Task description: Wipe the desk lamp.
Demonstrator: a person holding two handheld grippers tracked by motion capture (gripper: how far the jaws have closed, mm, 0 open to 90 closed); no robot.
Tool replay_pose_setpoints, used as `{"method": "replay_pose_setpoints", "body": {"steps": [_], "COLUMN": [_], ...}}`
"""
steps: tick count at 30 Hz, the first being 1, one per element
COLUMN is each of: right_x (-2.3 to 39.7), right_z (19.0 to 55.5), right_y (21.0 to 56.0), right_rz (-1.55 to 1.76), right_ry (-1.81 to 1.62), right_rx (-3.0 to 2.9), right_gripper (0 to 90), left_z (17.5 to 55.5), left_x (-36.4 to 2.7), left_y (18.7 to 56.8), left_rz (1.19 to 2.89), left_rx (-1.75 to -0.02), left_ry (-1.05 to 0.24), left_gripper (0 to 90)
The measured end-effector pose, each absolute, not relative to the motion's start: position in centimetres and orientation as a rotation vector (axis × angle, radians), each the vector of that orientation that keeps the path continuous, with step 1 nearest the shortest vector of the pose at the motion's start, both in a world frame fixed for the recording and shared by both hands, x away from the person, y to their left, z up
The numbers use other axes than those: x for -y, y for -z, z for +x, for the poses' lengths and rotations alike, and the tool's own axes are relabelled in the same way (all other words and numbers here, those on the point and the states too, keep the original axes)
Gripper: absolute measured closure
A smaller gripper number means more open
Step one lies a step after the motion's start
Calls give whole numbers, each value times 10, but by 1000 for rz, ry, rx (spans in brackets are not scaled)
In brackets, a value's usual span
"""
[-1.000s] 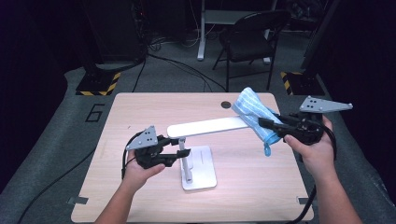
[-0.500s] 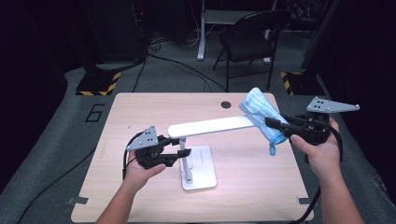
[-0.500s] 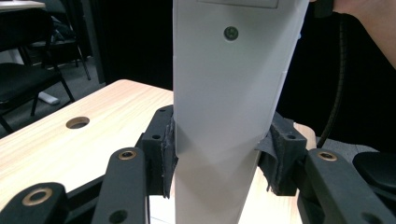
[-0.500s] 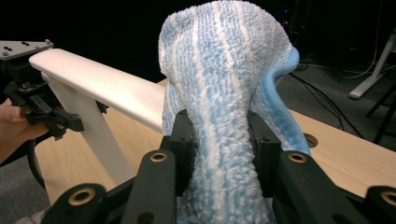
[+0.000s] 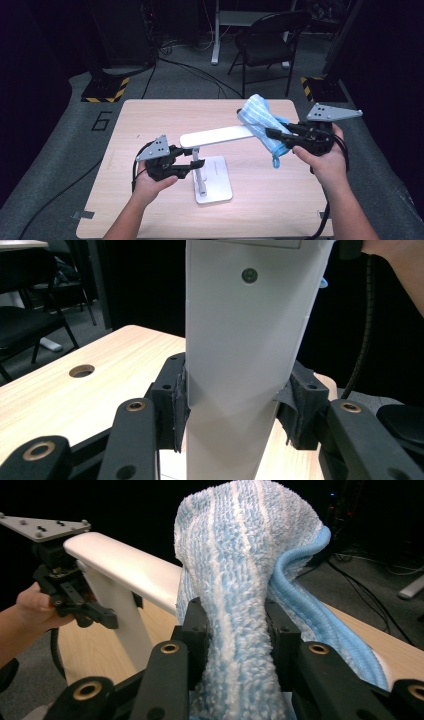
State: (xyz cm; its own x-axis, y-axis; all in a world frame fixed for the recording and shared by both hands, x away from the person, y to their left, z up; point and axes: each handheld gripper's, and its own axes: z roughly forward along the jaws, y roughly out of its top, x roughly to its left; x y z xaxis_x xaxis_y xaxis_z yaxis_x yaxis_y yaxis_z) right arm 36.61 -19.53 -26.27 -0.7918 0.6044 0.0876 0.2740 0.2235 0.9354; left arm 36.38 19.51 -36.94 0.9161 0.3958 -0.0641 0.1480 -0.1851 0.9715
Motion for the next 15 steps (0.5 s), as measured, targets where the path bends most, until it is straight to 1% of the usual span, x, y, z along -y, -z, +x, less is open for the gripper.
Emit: {"method": "replay_pose_setpoints", "body": {"steps": [15], "right_x": [139], "right_z": [363], "right_y": [257], "right_rz": [667], "right_ry": [-1623], "right_rx": [-2310], "right_gripper": [688], "left_z": [363], "left_x": [-193], "left_y": [369], "left_rz": [1766], "left_rx": [-407], "left_ry": [-244], "left_gripper": [518]}}
